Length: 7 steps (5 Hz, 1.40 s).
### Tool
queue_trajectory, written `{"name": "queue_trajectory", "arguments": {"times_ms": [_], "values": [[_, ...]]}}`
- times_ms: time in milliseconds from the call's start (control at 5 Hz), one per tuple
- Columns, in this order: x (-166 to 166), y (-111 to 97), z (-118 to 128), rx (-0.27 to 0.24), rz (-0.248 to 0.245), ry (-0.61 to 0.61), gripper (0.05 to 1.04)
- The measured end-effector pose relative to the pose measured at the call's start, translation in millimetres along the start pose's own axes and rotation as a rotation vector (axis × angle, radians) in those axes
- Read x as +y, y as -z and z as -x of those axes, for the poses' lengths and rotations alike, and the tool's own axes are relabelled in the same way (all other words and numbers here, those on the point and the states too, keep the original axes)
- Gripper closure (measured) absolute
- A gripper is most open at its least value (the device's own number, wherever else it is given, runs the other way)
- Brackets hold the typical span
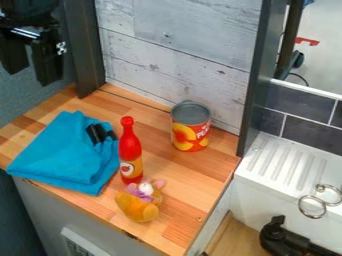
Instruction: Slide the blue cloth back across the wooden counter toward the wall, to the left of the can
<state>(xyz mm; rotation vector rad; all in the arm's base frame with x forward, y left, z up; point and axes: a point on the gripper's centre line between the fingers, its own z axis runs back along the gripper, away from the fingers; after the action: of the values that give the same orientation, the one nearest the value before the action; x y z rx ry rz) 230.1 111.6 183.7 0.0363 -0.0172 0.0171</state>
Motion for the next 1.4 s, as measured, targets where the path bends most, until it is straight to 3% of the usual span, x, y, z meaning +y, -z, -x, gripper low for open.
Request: {"name": "queue_trajectory", "arguments": {"times_ms": [200,400,800,1000,1400], "values": [[0.5,7.8,-0.4,0.015,0.008,-0.001,0.083],[8.1,27.2,-12.0,-0.064,-0.004,-0.016,0.083],[30.2,83.7,-35.5,-0.087,0.019,0.032,0.083],[37.5,125.9,-38.7,-0.019,0.056,0.039,0.083],[47.8,152.2,-43.1,0.042,0.043,0.046,0.083]]}}
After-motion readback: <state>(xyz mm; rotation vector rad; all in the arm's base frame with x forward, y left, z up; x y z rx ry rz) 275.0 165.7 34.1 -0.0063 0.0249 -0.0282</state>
